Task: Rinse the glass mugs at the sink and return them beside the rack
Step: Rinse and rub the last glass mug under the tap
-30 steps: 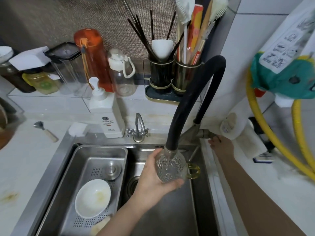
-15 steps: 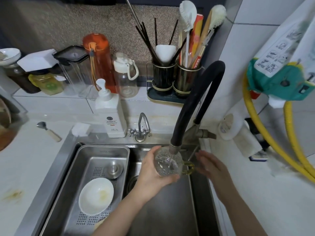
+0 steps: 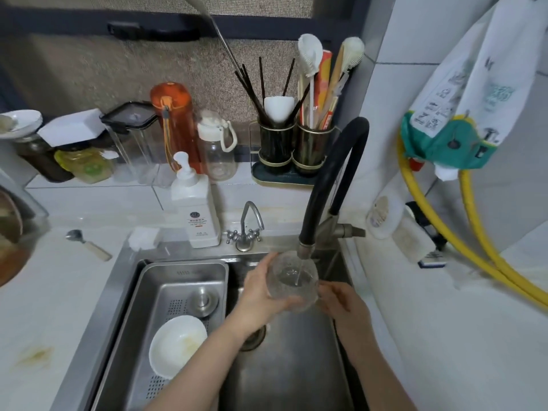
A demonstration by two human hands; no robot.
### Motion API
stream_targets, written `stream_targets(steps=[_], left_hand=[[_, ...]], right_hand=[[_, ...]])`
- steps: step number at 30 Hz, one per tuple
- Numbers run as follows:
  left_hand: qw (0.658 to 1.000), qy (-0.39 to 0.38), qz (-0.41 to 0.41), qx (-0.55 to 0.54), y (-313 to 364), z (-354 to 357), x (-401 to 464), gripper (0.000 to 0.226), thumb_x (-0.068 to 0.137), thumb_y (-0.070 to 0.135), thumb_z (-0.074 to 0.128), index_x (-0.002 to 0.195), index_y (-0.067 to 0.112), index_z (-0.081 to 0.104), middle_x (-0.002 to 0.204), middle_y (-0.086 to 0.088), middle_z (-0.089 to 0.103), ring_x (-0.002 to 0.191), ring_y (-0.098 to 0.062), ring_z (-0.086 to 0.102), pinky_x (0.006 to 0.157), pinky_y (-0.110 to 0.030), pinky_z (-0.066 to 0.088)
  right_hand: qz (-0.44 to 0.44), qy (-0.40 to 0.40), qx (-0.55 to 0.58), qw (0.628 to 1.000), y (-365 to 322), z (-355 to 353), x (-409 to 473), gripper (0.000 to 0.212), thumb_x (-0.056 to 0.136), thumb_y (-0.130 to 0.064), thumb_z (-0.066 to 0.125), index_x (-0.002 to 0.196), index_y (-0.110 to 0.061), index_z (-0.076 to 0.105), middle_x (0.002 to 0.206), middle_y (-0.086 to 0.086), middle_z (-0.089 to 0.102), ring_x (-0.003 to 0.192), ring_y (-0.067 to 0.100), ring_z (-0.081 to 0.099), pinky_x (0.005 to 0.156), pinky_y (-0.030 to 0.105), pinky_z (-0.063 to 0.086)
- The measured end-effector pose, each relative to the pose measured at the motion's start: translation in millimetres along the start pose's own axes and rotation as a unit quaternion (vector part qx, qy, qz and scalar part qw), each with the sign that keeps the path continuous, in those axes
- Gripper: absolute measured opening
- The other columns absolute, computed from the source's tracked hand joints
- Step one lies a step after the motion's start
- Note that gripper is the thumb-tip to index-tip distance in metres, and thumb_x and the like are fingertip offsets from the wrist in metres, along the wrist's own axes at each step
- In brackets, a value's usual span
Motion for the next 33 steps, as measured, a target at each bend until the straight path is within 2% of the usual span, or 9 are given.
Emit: stream_targets(steps=[4,8,10,15,19,25,28,30,33], left_hand=[[1.0,-0.003,0.022,-0.005,1.3,21.2,-16.0,0.063,0.045,0.039,0.078,0.099,0.063,0.058,0.099,0.036,0.063,0.093,0.017,0.058,0.081,-0.006,0.046],[1.0,0.022,-0.013,-0.016,-33.1,-0.1,-27.9,0.082,0.054,0.042,0.084,0.125,0.044,0.043,0.131,0.014,0.049,0.123,-0.002,0.049,0.105,-0.04,0.044],[0.998,0.025,-0.029,-0.048,-34.8,-5.5,-17.6,0.078,0.064,0.022,0.086,0.124,0.043,0.042,0.133,0.007,0.05,0.118,-0.001,0.052,0.102,-0.032,0.047],[0.997,-0.033,-0.01,-0.073,-9.3,17.8,-12.9,0.063,0.071,-0.004,0.077,0.109,0.038,0.048,0.103,0.04,0.061,0.097,0.018,0.056,0.083,-0.006,0.045],[0.994,0.001,-0.054,-0.098,-32.8,3.8,-30.4,0.077,0.063,0.02,0.083,0.128,0.034,0.044,0.131,0.015,0.055,0.119,0.001,0.054,0.101,-0.025,0.046],[0.996,-0.016,-0.022,-0.09,-9.6,20.4,-17.5,0.059,0.069,0.016,0.073,0.114,0.044,0.047,0.108,0.04,0.058,0.101,0.019,0.054,0.094,-0.024,0.049],[0.995,-0.026,-0.05,-0.087,-15.7,20.2,-30.0,0.066,0.076,0.011,0.077,0.125,0.04,0.044,0.118,0.023,0.06,0.1,0.0,0.061,0.097,-0.035,0.048],[0.993,-0.008,-0.077,-0.094,-26.6,3.0,-30.7,0.072,0.077,0.013,0.076,0.136,0.032,0.039,0.13,0.01,0.054,0.099,-0.009,0.062,0.097,-0.027,0.048],[0.994,0.016,-0.074,-0.072,-31.9,-8.2,-15.3,0.064,0.078,0.025,0.076,0.129,0.039,0.041,0.133,0.016,0.048,0.112,0.016,0.047,0.096,-0.008,0.037]], right_hand=[[0.018,0.048,-0.01,0.999,23.2,-11.9,-21.6,0.029,0.072,-0.055,0.066,0.091,-0.035,0.069,0.089,-0.004,0.073,0.089,0.023,0.068,0.087,0.049,0.054],[-0.016,0.03,-0.014,0.999,20.2,12.3,-38.0,0.008,0.088,-0.022,0.066,0.081,-0.025,0.068,0.075,-0.001,0.069,0.073,0.019,0.061,0.063,0.013,0.046],[-0.027,0.025,-0.019,0.999,7.5,21.6,-30.3,0.007,0.09,-0.022,0.062,0.086,-0.026,0.066,0.081,-0.005,0.069,0.076,0.012,0.061,0.062,0.008,0.044],[-0.02,0.082,-0.04,0.996,6.9,2.9,-35.2,0.008,0.093,-0.026,0.058,0.097,-0.027,0.065,0.09,-0.012,0.067,0.085,0.004,0.061,0.067,0.011,0.04],[-0.025,0.058,-0.04,0.997,13.6,15.8,-48.7,0.004,0.09,-0.025,0.062,0.091,-0.028,0.064,0.082,-0.011,0.067,0.077,0.002,0.059,0.061,0.008,0.043],[-0.043,0.099,-0.102,0.989,-0.5,5.4,-35.7,0.004,0.094,-0.027,0.055,0.093,-0.027,0.059,0.081,-0.015,0.062,0.078,0.003,0.057,0.062,0.007,0.037],[-0.039,0.1,-0.114,0.988,3.1,0.9,-49.6,0.006,0.093,-0.027,0.057,0.088,-0.027,0.059,0.076,-0.013,0.062,0.075,0.007,0.059,0.057,0.007,0.039],[-0.056,0.059,-0.109,0.991,-2.4,15.1,-48.4,0.011,0.092,-0.023,0.059,0.084,-0.031,0.058,0.076,-0.011,0.063,0.07,0.001,0.058,0.059,0.004,0.042],[-0.06,0.044,-0.084,0.994,-14.7,24.1,-34.0,0.014,0.093,-0.018,0.057,0.085,-0.029,0.058,0.078,-0.013,0.062,0.065,-0.008,0.059,0.059,0.002,0.043]])
Point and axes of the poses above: each hand's wrist, its own x-axis towards the middle knuckle, its own z-axis out of the palm, y = z × x, the point moved 2 cm from there along x, towards the middle knuckle
